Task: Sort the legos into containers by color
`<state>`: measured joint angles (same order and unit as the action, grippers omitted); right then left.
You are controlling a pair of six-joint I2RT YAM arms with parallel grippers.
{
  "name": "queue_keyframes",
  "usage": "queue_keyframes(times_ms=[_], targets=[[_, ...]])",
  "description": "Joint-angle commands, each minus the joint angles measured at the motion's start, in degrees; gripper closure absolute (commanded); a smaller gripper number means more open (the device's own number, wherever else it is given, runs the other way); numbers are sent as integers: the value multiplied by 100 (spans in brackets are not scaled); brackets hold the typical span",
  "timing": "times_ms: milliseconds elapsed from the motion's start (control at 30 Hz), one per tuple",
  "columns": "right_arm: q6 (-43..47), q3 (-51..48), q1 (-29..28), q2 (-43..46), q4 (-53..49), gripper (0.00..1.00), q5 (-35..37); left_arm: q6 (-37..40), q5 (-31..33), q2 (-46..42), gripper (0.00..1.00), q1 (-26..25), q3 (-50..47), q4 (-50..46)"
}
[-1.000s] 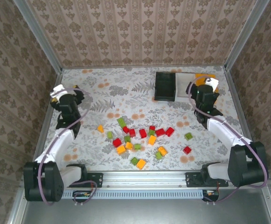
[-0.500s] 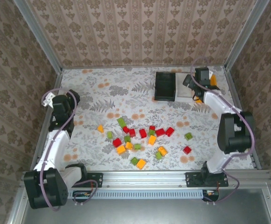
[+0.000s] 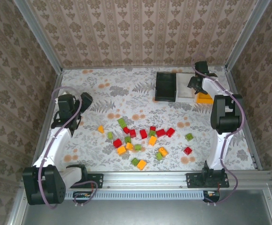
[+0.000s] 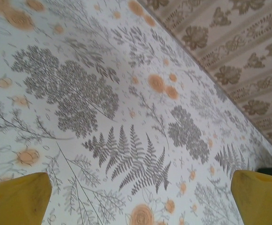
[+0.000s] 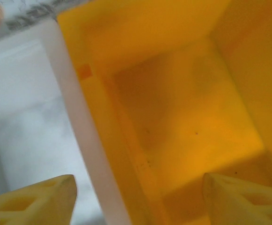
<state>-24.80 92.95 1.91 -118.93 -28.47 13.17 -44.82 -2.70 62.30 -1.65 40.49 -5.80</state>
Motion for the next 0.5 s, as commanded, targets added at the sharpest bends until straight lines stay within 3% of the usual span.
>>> queue_keyframes(times_ms=[0, 267, 400, 467], targets=[[106, 343, -7, -321, -589, 38, -230, 34, -189, 48, 0, -82, -36, -221], [220, 57, -106, -237, -305, 72, -594, -9, -259, 63, 0, -194, -19, -238], [301, -92, -352, -77, -250, 97, -674, -43, -249, 21, 0, -308, -34, -288], [268, -237, -531, 54, -105, 100, -625, -51, -232, -37, 0, -357, -52, -322]])
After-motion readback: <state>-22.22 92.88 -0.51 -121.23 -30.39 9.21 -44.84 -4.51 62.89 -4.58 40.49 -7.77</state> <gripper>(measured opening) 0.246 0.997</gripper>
